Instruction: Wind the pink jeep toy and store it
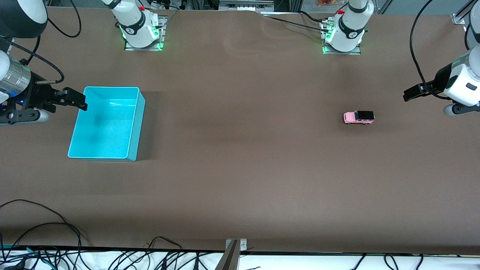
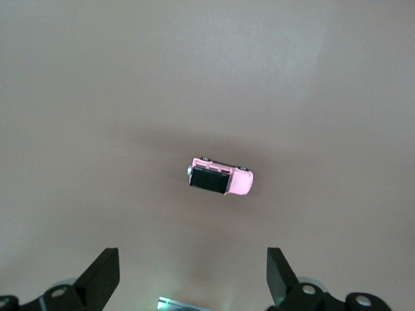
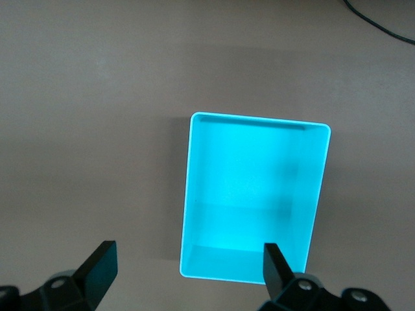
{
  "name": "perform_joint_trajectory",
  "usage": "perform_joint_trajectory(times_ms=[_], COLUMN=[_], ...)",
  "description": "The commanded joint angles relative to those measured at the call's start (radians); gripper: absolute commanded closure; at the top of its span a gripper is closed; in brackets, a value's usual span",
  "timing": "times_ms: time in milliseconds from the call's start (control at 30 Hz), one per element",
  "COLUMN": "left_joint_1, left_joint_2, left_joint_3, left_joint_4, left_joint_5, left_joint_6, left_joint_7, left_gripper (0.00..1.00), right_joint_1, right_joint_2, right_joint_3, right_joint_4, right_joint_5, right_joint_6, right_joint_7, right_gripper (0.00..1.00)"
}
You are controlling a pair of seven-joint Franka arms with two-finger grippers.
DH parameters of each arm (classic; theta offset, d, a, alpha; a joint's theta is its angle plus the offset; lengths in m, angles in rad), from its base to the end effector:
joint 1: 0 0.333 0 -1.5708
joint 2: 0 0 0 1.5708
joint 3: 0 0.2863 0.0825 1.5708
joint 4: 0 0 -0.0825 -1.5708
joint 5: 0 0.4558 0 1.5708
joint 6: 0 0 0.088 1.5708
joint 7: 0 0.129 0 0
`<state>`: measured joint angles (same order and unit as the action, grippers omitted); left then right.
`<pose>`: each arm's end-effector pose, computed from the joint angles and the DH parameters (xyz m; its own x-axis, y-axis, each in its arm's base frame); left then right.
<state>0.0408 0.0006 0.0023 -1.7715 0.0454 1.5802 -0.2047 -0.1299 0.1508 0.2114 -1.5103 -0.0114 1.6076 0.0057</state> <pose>0.6068 0.0320 0.4657 0.9534 0.2440 -0.1777 0.2326 -0.9691 -0.0823 0.6648 0.0456 0.5133 0.9959 0.0753 -0.0502 0.0744 -0.9970 -0.0199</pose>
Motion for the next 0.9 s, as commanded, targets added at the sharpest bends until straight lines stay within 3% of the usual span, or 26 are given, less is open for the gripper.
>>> perform_joint_trajectory(times_ms=[0,633,867], left_joint_1=[0.001,0.008,0.01], left_joint_2=[-0.01,-0.014,-0.01], left_joint_3=[-0.002,-0.002,-0.002], left_joint_4=[-0.095,-0.451,-0.513], left_joint_5=[0.013,0.013,0.014], left_joint_6=[0.091,0.478,0.54], left_joint_7=[0.022,0.024,0.036], left_gripper=[0.0,0.0,0.0], right_joint_1=[-0.002,-0.002,-0.002], right_joint_2=[0.003,0.003,0.003], right_joint_3=[0.003,0.003,0.002], right_joint_4=[0.013,0.013,0.013], right_joint_5=[-0.01,-0.01,-0.01], right_joint_6=[-0.005,-0.005,-0.005], right_joint_7=[0.011,0.011,0.011], right_gripper=[0.0,0.0,0.0])
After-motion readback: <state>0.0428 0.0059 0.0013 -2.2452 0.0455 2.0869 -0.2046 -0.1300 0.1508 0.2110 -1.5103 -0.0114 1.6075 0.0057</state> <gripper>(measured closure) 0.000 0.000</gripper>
